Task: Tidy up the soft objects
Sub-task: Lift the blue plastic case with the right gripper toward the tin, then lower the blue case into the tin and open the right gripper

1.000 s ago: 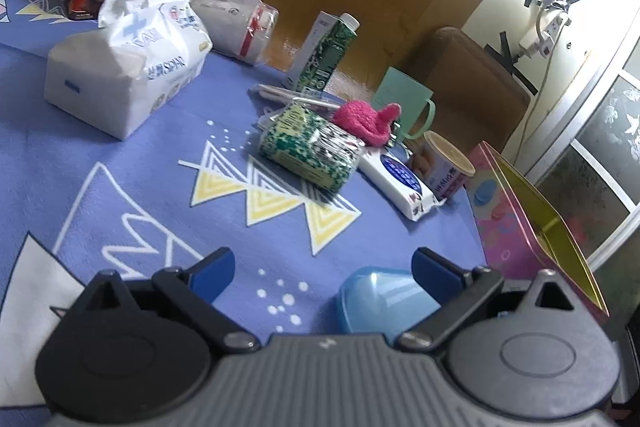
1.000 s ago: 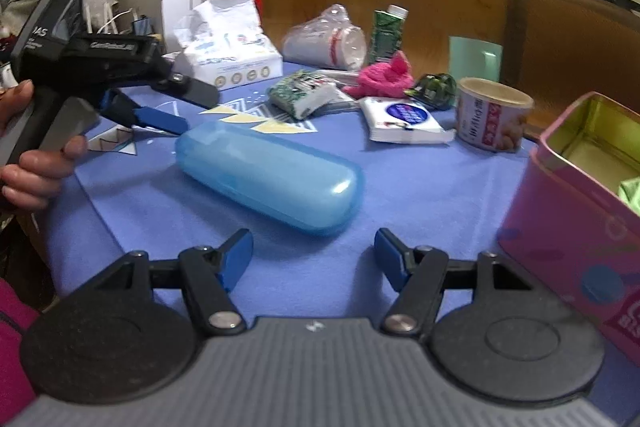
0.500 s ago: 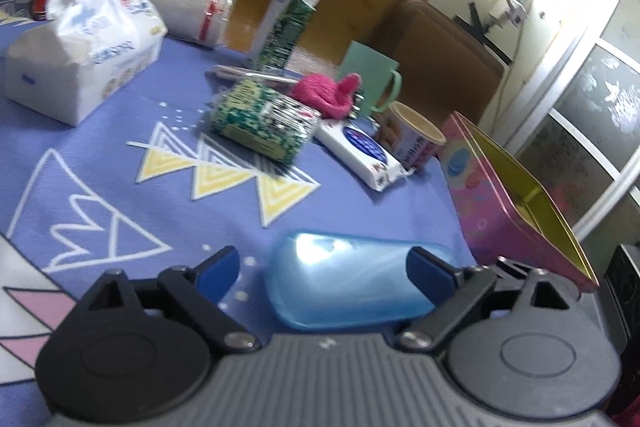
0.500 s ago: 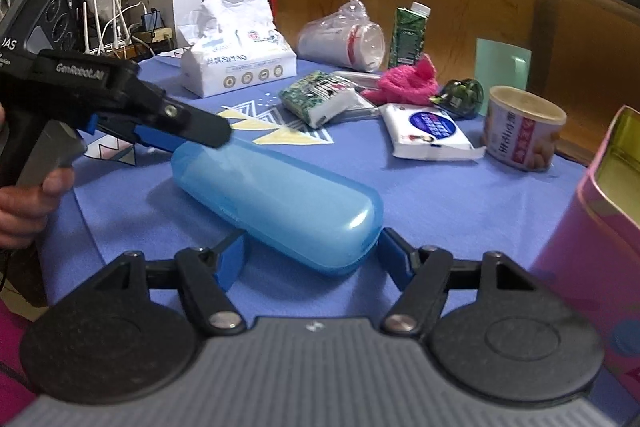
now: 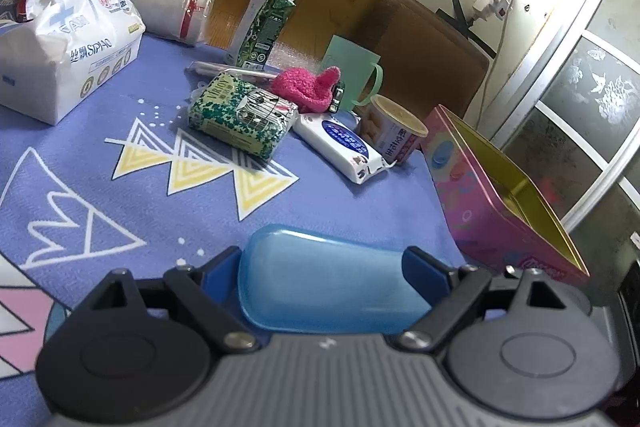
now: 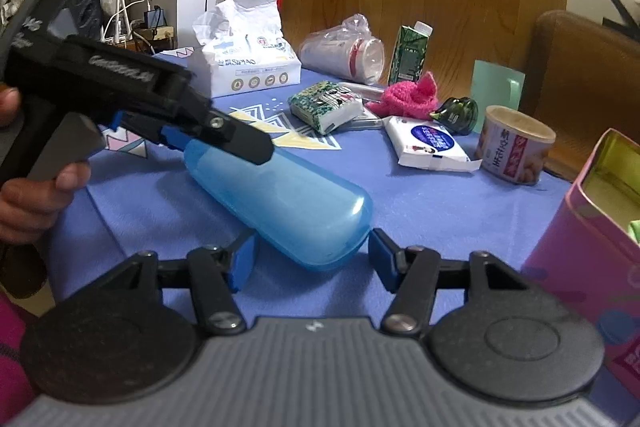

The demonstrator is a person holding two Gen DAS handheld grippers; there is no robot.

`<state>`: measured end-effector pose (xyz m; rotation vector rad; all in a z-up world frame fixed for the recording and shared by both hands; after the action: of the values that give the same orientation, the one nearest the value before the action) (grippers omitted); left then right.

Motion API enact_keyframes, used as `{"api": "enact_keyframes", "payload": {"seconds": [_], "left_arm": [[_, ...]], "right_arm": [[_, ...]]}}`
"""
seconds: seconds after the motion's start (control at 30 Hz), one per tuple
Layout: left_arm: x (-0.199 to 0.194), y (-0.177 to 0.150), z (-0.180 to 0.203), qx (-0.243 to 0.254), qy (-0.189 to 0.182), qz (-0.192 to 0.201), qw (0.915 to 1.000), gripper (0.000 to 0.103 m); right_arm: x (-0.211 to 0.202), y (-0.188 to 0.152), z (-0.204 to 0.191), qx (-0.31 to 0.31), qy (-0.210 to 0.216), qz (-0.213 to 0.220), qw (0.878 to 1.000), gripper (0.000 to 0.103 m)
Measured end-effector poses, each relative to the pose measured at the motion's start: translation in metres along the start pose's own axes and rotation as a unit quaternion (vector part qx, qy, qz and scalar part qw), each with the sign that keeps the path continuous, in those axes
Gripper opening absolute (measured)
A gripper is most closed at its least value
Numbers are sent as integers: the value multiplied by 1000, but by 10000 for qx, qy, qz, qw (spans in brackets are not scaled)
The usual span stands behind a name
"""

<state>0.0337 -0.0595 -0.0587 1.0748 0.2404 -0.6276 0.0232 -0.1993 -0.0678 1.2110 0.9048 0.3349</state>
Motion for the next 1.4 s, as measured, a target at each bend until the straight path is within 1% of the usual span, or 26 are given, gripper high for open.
{"api": "enact_keyframes", "payload": {"seconds": [0.13, 0.2, 0.23, 0.3, 0.33, 0.4, 0.47, 0.57, 0.63, 0.67, 0.7, 0.73, 0.77, 0.8, 0.83, 0.9, 0.97, 1.1, 1.23, 1.4], "left_arm": [[0, 2, -4, -119, -35, 15, 9999, 89], [-2, 3, -5, -179, -44, -12, 9998, 89], [-4, 4, -6, -218, -40, -19, 9998, 89], [-11, 5, -9, -302, -50, -4, 9995, 89], [-15, 6, -11, -369, -85, 10, 9993, 89], [-21, 7, -13, -529, -142, -23, 9985, 89], [-22, 6, -11, -666, -322, -131, 9972, 89], [-19, 2, 0, -612, -443, -274, 9968, 89], [-14, -1, 6, -523, -429, -343, 9971, 89], [-11, -3, 7, -496, -413, -368, 9972, 88], [-8, -4, 8, -470, -362, -367, 9976, 85], [-5, -4, 9, -440, -319, -376, 9978, 81], [-2, -4, 9, -413, -300, -389, 9979, 79], [0, -4, 11, -397, -308, -401, 9979, 76], [1, -2, 12, -379, -330, -414, 9979, 76], [3, 3, 19, -285, -386, -411, 9980, 76], [6, 12, 27, -110, -436, -363, 9983, 76], [13, 33, 51, 188, -619, -223, 9977, 75], [24, 58, 91, 580, -863, -65, 9946, 76], [51, 78, 153, 1137, -1246, 73, 9856, 76]], "right_arm": [[-7, -6, -7, -132, 152, -57, 9998, 60], [-7, -7, -9, -234, 154, -74, 9996, 60], [-7, -7, -9, -264, 116, -64, 9996, 61], [-6, -6, -6, -305, 62, -80, 9995, 69], [-6, -5, -4, -320, 16, -53, 9995, 74], [-6, -4, -4, -393, 8, -16, 9992, 75], [-4, -2, -5, -475, 40, 3, 9989, 76], [3, -1, -7, -600, 117, 4, 9981, 77], [8, 0, -8, -651, 157, -8, 9978, 80], [11, 0, -8, -619, 226, -10, 9978, 79], [12, 0, -8, -521, 332, -31, 9981, 77], [13, 0, -7, -354, 494, -63, 9981, 71], [13, 0, -8, -248, 575, -62, 9980, 67], [12, 0, -10, -220, 608, -37, 9979, 65], [10, -1, -15, -279, 623, 1, 9977, 60], [5, 0, -23, -475, 541, 104, 9974, 56], [0, 3, -24, -609, 319, 247, 9973, 56], [-10, 14, -9, -451, -35, 518, 9976, 56], [-28, 29, 14, -395, -567, 854, 9939, 56], [-54, 41, 54, -326, -1237, 1125, 9854, 56]]}}
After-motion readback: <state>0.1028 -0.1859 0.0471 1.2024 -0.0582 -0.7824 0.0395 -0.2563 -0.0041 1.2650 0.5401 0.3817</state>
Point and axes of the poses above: each gripper's, at about its wrist camera, not at the fingertips, and x roughly the way its jaws point, z to its right, y to its top, the point moved 8 cm from there along x, roughly the way its jaws point, and after that the axes turned 4 degrees about z, right-handed, at the moved point
